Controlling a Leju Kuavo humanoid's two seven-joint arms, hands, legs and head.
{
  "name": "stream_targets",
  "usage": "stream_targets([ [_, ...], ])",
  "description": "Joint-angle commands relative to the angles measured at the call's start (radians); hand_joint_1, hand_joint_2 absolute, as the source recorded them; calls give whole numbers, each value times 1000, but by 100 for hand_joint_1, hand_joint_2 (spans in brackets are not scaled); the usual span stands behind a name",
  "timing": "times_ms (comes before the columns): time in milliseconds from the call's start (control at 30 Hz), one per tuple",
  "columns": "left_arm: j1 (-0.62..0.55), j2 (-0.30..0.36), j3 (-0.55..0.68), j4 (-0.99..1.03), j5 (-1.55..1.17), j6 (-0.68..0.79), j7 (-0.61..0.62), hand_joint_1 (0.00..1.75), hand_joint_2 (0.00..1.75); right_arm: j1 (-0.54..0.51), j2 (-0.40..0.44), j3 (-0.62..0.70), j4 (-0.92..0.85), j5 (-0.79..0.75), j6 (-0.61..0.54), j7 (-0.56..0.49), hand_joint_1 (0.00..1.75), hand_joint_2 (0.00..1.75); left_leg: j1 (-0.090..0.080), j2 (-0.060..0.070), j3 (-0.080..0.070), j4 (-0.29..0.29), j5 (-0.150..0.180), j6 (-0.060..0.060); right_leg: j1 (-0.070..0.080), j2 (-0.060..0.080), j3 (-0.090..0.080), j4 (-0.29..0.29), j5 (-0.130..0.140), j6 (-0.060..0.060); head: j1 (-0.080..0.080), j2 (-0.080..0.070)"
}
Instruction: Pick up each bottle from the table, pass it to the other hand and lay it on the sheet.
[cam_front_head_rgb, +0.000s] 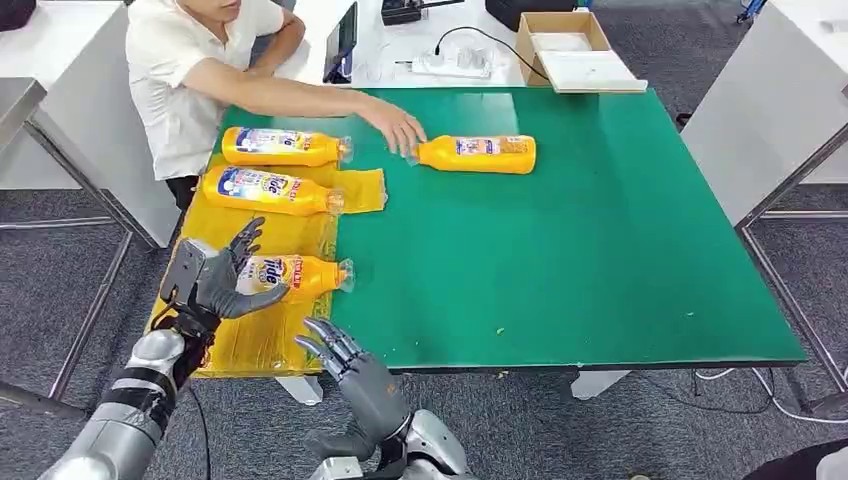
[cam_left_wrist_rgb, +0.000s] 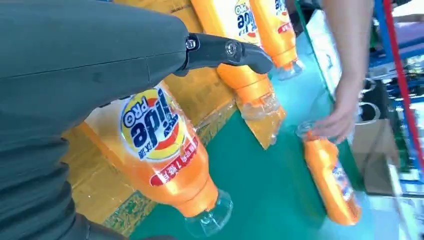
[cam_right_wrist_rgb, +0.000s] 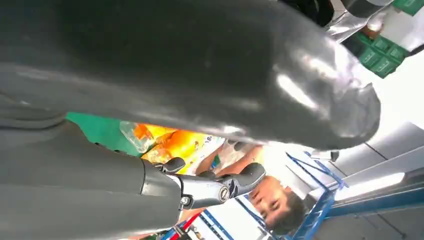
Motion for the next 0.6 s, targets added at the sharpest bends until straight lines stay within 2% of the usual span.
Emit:
stream_targets([
  [33, 99, -33, 37, -161, 65, -2, -63, 0, 175, 34, -65, 69, -100, -88, -74, -31, 0, 0, 1, 0, 4, -1, -1, -1, 1, -1, 4, -1, -2, -1, 0, 0],
  [67, 115, -46, 48, -183, 92, -10, -63, 0, 175, 44, -73, 59, -136, -120, -88, -31, 0, 0, 1, 1, 5, -1, -3, -1, 1, -1, 6, -1, -3, -1, 0, 0],
  [100, 182, -85, 78, -258, 210, -81, -39, 0, 175, 77, -98, 12, -217, -184, -92, -31, 0, 0, 0, 0, 2, -1, -1, 0, 0, -1, 3, -1, -2, 0, 0, 0],
  [167, 218, -94, 70, -306, 211, -73, -28, 0, 175, 82, -110, 6, -230, -185, -84, -31, 0, 0, 0, -1, 3, -1, -1, 0, 0, -2, 3, -1, -2, 0, 0, 0],
  [200, 279, -105, 60, -394, 271, -94, -22, 0, 175, 125, -100, -80, -301, -254, -39, -31, 0, 175, -1, 0, 3, -1, -1, 0, 0, -1, 3, -1, -2, 0, 0, 0],
  [233, 366, -127, 38, -506, 284, -90, -36, 0, 175, 171, -97, -167, -373, -275, -21, -31, 0, 175, 0, 0, 4, -1, -2, 0, 1, -2, 5, -2, -2, 0, 0, 0],
  [300, 523, -155, -21, -682, 282, -74, -53, 0, 175, 264, -83, -315, -533, -264, -58, -31, 0, 175, -1, 1, 6, -1, -4, 0, 0, -1, 5, -2, -4, 0, 0, 0],
  [333, 564, -163, -44, -719, 265, -59, -69, 0, 175, 279, -92, -339, -565, -265, -58, -31, 0, 175, -1, 2, 3, -1, -4, 0, 0, 0, 3, -2, -3, 0, -2, 0],
  [367, 578, -164, -52, -735, 261, -52, -71, 0, 175, 286, -98, -346, -574, -266, -50, -31, 0, 175, -2, 1, 4, -1, -5, 0, -1, -1, 4, -2, -4, 0, 0, 0],
  [467, 607, -165, -105, -775, 267, -14, -86, 0, 175, 329, -83, -423, -666, -235, -151, -31, 0, 175, -1, -1, 0, 1, -4, 2, 0, -3, 0, -2, -4, 0, 0, 0],
  [500, 616, -169, -122, -789, 191, 52, -116, 0, 175, 337, -87, -436, -685, -230, -181, -31, 0, 175, -1, -2, 0, 2, -5, 2, 0, -4, 1, -1, -6, 1, 0, 0],
  [600, 616, -169, -122, -789, 191, 52, -116, 0, 175, 337, -87, -436, -685, -230, -181, -31, 0, 175, -1, -3, 1, 1, -6, 1, 0, -5, 3, -2, -6, 2, 0, 0],
])
